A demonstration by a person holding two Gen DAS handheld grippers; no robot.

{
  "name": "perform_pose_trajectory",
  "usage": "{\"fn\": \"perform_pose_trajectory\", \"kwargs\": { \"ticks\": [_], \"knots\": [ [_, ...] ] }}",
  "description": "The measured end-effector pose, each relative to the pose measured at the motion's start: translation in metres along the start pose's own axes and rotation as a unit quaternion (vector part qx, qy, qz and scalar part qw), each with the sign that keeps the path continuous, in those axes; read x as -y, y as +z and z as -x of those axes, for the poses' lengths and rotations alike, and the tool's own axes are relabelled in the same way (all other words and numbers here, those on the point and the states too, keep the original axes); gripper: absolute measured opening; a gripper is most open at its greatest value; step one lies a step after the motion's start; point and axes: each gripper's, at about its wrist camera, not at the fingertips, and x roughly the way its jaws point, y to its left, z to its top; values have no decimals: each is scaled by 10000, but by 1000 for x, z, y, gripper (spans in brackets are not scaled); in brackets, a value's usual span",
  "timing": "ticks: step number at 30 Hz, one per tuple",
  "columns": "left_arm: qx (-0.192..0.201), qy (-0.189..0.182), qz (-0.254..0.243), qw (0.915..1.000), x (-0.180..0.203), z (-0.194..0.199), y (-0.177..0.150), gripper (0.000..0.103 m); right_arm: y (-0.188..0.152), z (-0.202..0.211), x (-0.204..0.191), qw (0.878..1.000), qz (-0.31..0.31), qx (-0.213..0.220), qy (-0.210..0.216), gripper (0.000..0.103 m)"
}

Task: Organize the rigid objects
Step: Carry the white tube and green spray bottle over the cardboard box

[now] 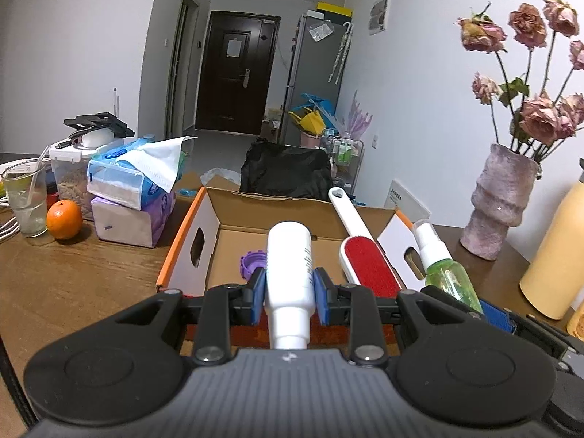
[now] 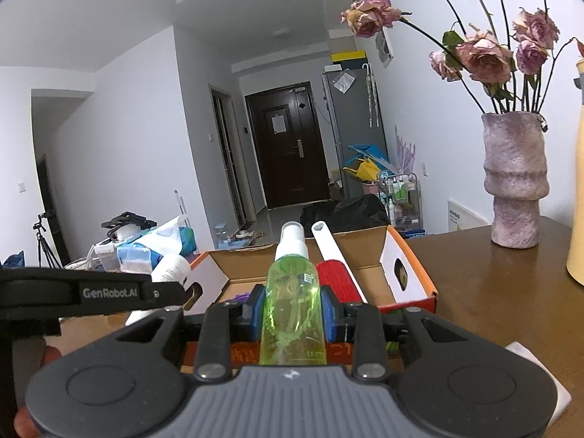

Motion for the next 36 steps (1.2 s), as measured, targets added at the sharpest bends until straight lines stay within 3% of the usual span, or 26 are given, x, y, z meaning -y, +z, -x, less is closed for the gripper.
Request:
{"fn": "perform_pose_trajectory", "kwargs": {
  "ticks": [36],
  "knots": [
    [202,321,-83,9992,0,-97,49,28,35,-106,6,9999,119,87,22,30]
  ]
}}
